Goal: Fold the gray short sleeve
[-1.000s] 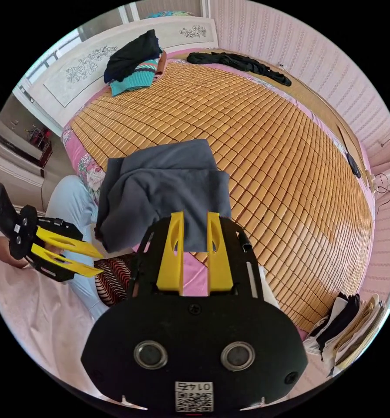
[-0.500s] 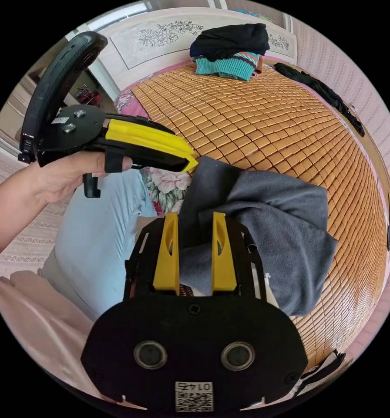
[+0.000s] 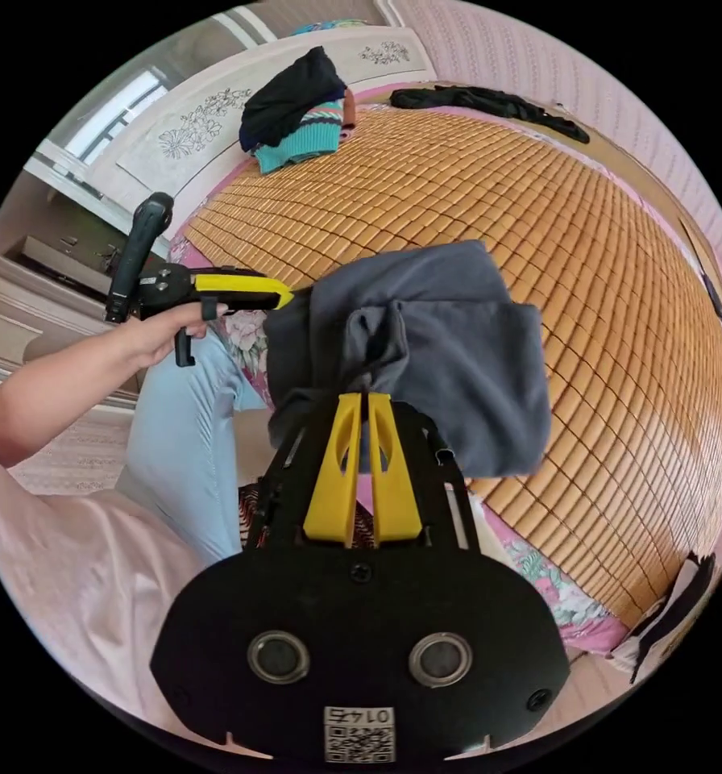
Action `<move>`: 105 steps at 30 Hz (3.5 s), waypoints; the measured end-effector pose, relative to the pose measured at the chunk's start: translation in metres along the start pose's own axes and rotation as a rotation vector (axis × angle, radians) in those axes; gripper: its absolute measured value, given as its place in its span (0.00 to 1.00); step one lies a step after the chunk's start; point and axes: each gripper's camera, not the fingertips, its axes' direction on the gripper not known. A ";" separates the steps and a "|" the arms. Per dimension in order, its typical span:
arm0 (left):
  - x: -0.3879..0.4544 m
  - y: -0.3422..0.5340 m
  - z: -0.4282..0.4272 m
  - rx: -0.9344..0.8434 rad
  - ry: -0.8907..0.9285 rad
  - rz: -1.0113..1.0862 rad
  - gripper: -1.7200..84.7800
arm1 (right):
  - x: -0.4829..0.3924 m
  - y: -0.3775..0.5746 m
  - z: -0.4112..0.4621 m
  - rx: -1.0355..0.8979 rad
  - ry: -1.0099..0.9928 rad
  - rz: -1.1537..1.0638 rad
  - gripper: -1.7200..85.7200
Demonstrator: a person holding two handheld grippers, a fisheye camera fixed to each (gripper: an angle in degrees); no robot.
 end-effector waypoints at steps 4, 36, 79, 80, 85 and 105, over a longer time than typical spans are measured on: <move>-0.003 0.027 -0.042 0.108 0.118 -0.016 0.01 | 0.056 0.082 -0.085 0.073 -0.021 0.205 0.03; 0.062 0.142 -0.417 0.815 0.129 0.165 0.01 | 0.036 0.293 -0.524 0.918 -0.281 0.051 0.02; 0.032 0.007 -0.025 -0.169 0.029 0.126 0.01 | 0.159 0.153 -0.168 0.136 -0.241 0.584 0.02; 0.032 0.009 -0.026 -0.180 0.031 0.146 0.01 | 0.158 0.154 -0.165 0.124 -0.240 0.579 0.02; 0.022 0.016 -0.020 -0.228 0.020 0.179 0.01 | 0.152 0.162 -0.136 0.030 -0.248 0.532 0.03; -0.106 -0.058 -0.009 0.152 -0.009 -0.008 0.01 | 0.047 -0.085 -0.022 -0.058 0.017 -0.174 0.06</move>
